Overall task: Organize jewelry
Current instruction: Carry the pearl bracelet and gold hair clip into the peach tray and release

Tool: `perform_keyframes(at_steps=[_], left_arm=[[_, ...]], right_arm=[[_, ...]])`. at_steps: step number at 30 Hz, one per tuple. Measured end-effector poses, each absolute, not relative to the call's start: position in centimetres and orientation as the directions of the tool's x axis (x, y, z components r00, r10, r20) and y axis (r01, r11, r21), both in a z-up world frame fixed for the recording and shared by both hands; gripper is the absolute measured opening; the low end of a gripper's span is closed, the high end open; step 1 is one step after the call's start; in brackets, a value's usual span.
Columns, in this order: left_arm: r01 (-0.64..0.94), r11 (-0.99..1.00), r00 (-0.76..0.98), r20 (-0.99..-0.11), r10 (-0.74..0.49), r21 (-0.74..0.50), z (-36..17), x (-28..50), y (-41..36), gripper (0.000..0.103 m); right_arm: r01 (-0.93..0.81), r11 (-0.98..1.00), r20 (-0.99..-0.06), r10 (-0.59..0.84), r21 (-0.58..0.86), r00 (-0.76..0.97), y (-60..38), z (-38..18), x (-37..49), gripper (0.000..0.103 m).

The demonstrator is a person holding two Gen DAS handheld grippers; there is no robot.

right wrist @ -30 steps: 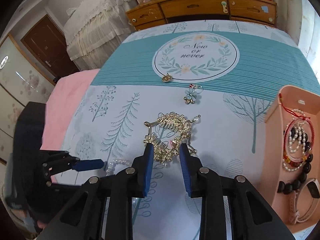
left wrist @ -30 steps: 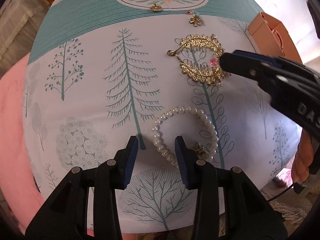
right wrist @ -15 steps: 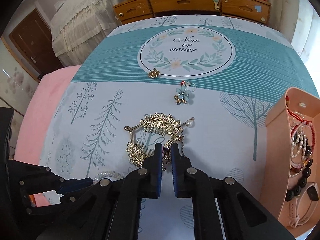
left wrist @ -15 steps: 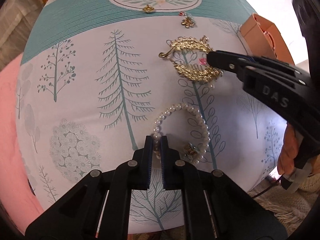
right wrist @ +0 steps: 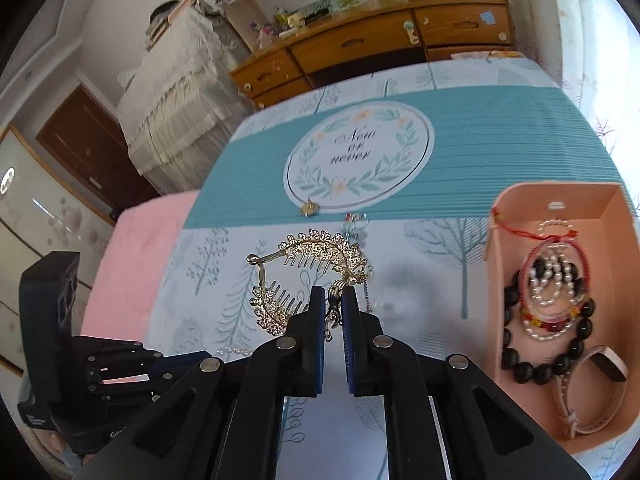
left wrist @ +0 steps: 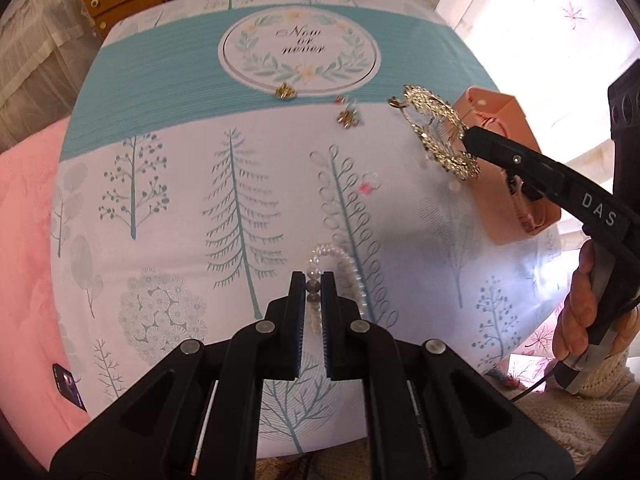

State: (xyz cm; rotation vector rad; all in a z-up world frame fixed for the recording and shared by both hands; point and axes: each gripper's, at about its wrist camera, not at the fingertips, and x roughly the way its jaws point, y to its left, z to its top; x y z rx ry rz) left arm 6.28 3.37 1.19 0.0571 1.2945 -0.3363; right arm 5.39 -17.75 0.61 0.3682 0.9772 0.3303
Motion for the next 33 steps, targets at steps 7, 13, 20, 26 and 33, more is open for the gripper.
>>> perform_keyframes(at_steps=[7,13,20,26,33], left_arm=[[0.315,0.938,0.289,-0.927,-0.239,-0.144,3.7,5.8,-0.2,0.005],[0.367,0.919,0.319,-0.909,-0.268,-0.142,5.6,6.5,-4.4,0.005],[0.447,0.879,0.334,-0.881,-0.334,-0.164,7.7,6.9,-10.6,0.005],[0.514,0.839,0.322,-0.867,-0.38,-0.177,8.5,6.9,-15.8,0.005],[0.539,0.817,0.233,-0.896,-0.378,-0.205,4.6,7.1,-19.8,0.005]], right_arm=[[-0.05,0.877,-0.683,0.407,0.478,0.606,-23.1,3.3,2.5,0.008],[0.036,0.864,-0.659,0.356,0.503,0.663,-28.4,4.0,0.2,0.008],[0.134,0.85,-0.677,0.301,0.51,0.672,-33.9,2.4,-1.9,0.008],[0.203,0.825,-0.691,0.276,0.527,0.669,-36.7,0.0,-3.4,0.008],[0.257,0.788,-0.684,0.263,0.559,0.681,-38.9,-1.9,-3.7,0.008]])
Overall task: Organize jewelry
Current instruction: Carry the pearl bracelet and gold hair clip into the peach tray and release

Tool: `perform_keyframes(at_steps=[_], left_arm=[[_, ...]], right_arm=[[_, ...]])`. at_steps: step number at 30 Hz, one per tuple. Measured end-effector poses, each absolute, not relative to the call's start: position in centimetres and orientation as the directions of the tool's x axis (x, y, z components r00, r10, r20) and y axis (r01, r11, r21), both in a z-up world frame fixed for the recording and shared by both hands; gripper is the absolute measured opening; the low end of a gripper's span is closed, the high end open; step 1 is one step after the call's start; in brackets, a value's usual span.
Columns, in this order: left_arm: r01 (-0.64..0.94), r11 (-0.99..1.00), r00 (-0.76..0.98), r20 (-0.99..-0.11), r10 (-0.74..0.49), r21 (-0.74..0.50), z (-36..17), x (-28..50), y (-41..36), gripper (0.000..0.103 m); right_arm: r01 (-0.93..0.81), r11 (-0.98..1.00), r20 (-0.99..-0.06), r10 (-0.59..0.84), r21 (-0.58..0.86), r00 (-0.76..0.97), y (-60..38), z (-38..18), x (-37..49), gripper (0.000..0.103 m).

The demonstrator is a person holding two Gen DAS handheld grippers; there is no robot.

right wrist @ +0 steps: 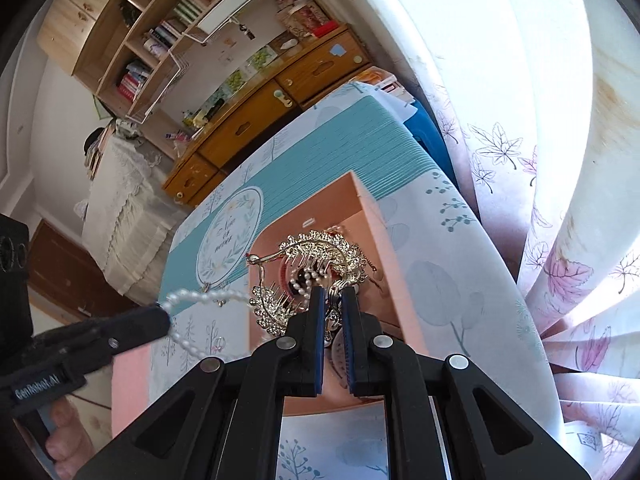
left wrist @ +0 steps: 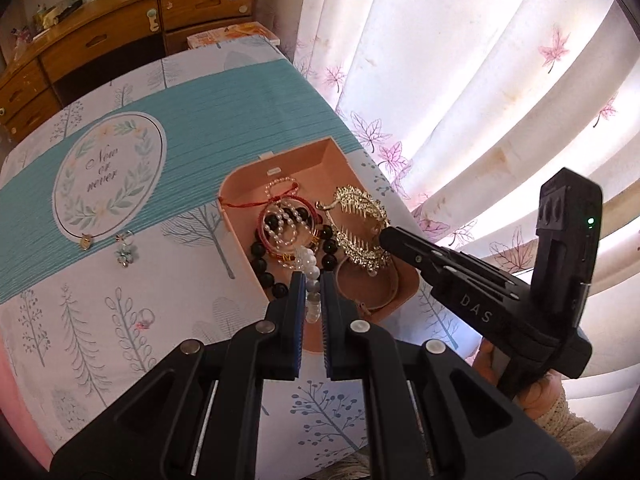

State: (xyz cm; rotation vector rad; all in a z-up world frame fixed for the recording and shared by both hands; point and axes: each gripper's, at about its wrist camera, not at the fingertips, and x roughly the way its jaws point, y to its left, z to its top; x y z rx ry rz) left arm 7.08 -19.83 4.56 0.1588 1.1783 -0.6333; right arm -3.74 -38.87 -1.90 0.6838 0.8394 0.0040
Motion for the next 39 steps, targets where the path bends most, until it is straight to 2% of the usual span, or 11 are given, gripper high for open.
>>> perform_keyframes(at_steps=[7,13,14,17,18,25,31,34,37,39], left_arm=[[0.531,0.835,0.18,-0.945,-0.275,-0.142,-1.3,7.4,-20.5,0.006],[0.54,0.823,0.176,-0.932,-0.316,-0.177,-1.4,6.3,-19.3,0.007],[0.536,0.827,0.189,-0.93,-0.314,-0.17,-1.2,6.0,-19.0,0.012],[0.521,0.839,0.242,-0.914,-0.324,-0.159,-0.1,5.1,-17.8,0.039],[0.516,0.841,0.258,-0.907,-0.332,-0.162,0.3,4.9,-17.3,0.044],[0.467,0.864,0.297,-0.886,-0.356,-0.19,1.7,4.3,-14.4,0.045],[0.429,0.881,0.303,-0.887,-0.35,-0.201,1.2,4.3,-12.9,0.045],[0.417,0.886,0.308,-0.885,-0.348,-0.203,0.8,4.3,-12.4,0.045],[0.406,0.888,0.307,-0.883,-0.356,-0.217,0.6,4.4,-11.9,0.045],[0.399,0.889,0.306,-0.881,-0.361,-0.225,0.4,4.5,-11.6,0.045]], right_arm=[[0.254,0.789,-0.691,0.275,0.56,0.668,-38.4,-3.1,-3.0,0.008],[0.243,0.812,-0.705,0.264,0.531,0.658,-37.0,-3.3,-2.2,0.008],[0.24,0.815,-0.708,0.266,0.528,0.655,-36.8,-3.3,-2.0,0.008],[0.227,0.83,-0.717,0.263,0.509,0.646,-36.0,-3.5,-1.1,0.008],[0.225,0.835,-0.721,0.26,0.502,0.643,-35.7,-3.5,-0.9,0.008],[0.207,0.876,-0.761,0.236,0.436,0.604,-33.8,-4.7,2.4,0.008],[0.242,0.918,-0.785,0.107,0.314,0.61,-32.3,-5.1,5.7,0.008],[0.241,0.921,-0.79,0.105,0.307,0.604,-32.0,-5.2,6.8,0.008],[0.238,0.905,-0.778,0.142,0.352,0.612,-32.4,-5.0,6.9,0.02],[0.257,0.892,-0.763,0.135,0.371,0.633,-32.7,-4.7,6.6,0.044]])
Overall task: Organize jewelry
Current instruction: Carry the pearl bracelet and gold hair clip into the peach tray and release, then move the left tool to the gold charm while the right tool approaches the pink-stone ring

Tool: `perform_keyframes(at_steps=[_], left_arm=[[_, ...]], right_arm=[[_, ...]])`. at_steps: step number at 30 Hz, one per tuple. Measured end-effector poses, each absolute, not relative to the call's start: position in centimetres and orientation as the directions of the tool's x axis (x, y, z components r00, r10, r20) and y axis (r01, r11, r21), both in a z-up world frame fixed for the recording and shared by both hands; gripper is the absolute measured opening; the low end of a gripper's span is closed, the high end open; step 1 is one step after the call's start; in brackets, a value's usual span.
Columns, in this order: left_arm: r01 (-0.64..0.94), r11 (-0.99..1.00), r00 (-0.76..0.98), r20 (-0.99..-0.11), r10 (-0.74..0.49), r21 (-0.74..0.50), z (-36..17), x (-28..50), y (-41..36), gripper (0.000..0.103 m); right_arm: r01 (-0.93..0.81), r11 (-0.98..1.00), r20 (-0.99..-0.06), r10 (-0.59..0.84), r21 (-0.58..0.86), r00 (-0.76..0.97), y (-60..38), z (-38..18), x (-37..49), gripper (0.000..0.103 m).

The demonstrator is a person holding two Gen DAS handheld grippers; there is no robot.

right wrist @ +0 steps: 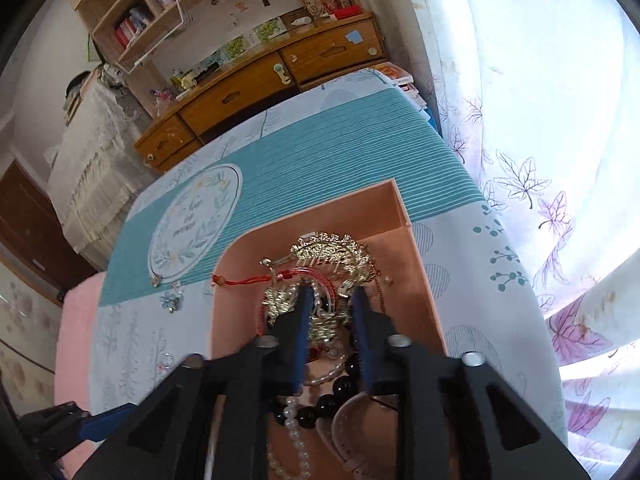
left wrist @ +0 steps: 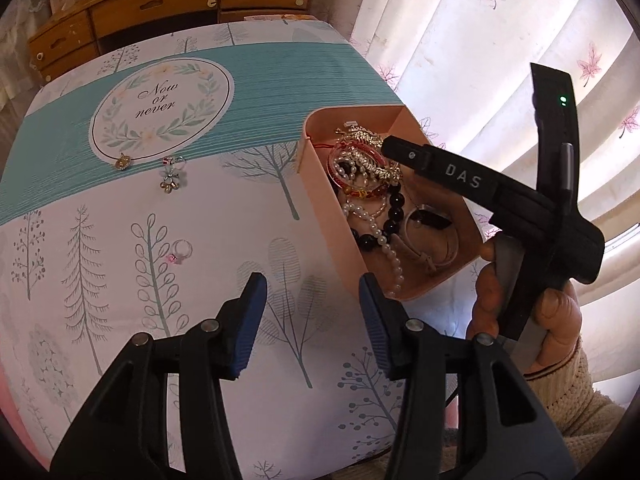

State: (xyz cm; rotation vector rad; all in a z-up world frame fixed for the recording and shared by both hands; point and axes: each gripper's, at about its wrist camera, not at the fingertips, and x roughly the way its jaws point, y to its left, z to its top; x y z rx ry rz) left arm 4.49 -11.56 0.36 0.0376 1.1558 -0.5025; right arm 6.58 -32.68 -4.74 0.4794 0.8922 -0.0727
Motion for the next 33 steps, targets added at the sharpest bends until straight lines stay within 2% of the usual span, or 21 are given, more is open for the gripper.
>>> perform_keyframes(at_steps=[7,19,33], left_arm=[[0.376,0.904,0.332,-0.882,-0.335,-0.202,-0.4,4.2,-10.3,0.045],[0.312,0.933,0.377,-0.878,-0.294,-0.178,-1.8,2.4,-5.6,0.045],[0.181,0.961,0.425,-0.865,-0.266,-0.207,-1.9,1.5,1.8,0.045]], right_arm=[[0.251,0.876,-0.729,0.151,0.411,0.667,-32.9,-3.8,4.9,0.046],[0.132,0.926,-0.721,0.179,0.353,0.669,-28.0,-3.1,0.0,0.046],[0.028,0.951,-0.731,0.218,0.309,0.646,-22.5,-2.6,-2.4,0.046]])
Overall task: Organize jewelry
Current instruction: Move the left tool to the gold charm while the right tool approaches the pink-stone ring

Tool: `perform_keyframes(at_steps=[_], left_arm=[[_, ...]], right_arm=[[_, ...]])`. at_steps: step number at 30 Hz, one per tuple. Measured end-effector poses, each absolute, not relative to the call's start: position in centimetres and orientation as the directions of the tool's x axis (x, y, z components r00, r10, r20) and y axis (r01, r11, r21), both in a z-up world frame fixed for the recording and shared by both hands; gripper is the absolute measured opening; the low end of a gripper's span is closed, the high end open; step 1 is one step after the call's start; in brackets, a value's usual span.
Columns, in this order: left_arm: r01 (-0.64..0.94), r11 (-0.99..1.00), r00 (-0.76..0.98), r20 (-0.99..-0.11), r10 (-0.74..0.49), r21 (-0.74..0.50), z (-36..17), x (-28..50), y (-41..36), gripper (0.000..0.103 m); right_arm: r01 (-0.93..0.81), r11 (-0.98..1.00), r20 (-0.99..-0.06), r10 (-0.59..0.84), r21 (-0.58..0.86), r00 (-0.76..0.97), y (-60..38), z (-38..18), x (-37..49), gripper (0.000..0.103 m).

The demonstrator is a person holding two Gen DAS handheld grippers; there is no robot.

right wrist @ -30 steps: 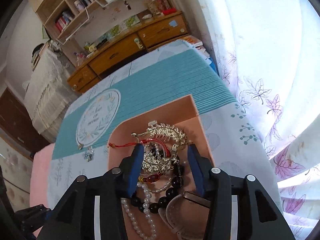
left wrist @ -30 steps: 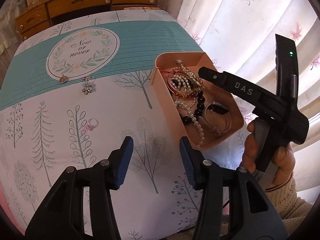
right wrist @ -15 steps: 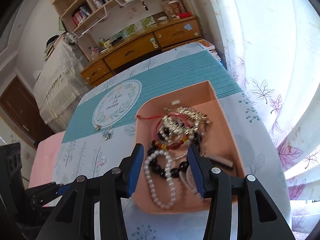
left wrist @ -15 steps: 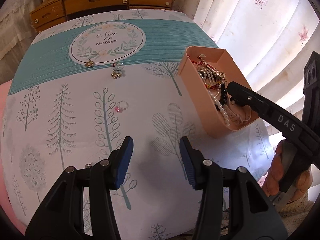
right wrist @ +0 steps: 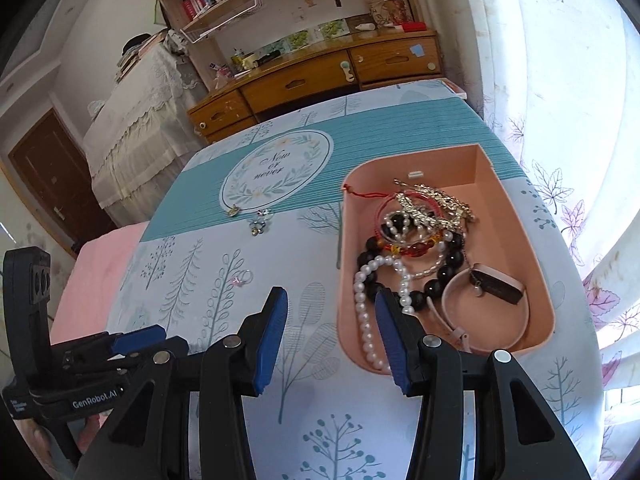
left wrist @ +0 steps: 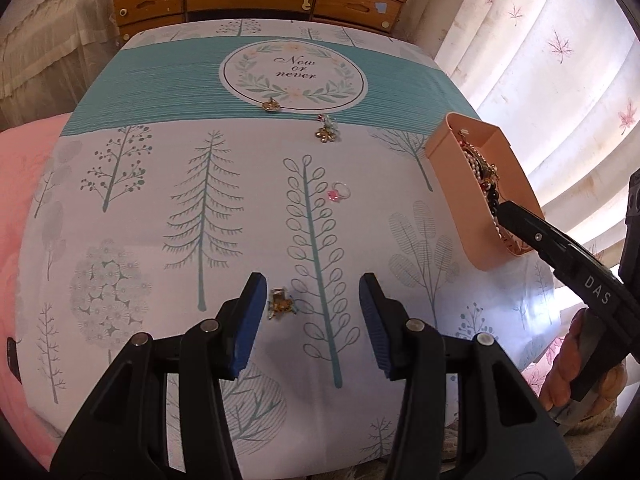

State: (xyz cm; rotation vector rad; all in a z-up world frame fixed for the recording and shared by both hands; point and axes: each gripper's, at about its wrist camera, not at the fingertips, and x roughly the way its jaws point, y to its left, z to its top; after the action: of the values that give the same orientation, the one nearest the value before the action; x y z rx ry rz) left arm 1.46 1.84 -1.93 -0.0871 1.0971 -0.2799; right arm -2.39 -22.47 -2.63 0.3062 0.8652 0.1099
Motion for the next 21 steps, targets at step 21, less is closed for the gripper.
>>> perform_keyframes(at_steps=[21], left_arm=[[0.171,0.958,0.456,-0.844,-0.283,-0.229,-2.6,1.1,8.3,0.045]], right_arm=[[-0.119,0.956,-0.771,0.287,0.268,0.569,-16.1,-3.0,-0.2,0.046]])
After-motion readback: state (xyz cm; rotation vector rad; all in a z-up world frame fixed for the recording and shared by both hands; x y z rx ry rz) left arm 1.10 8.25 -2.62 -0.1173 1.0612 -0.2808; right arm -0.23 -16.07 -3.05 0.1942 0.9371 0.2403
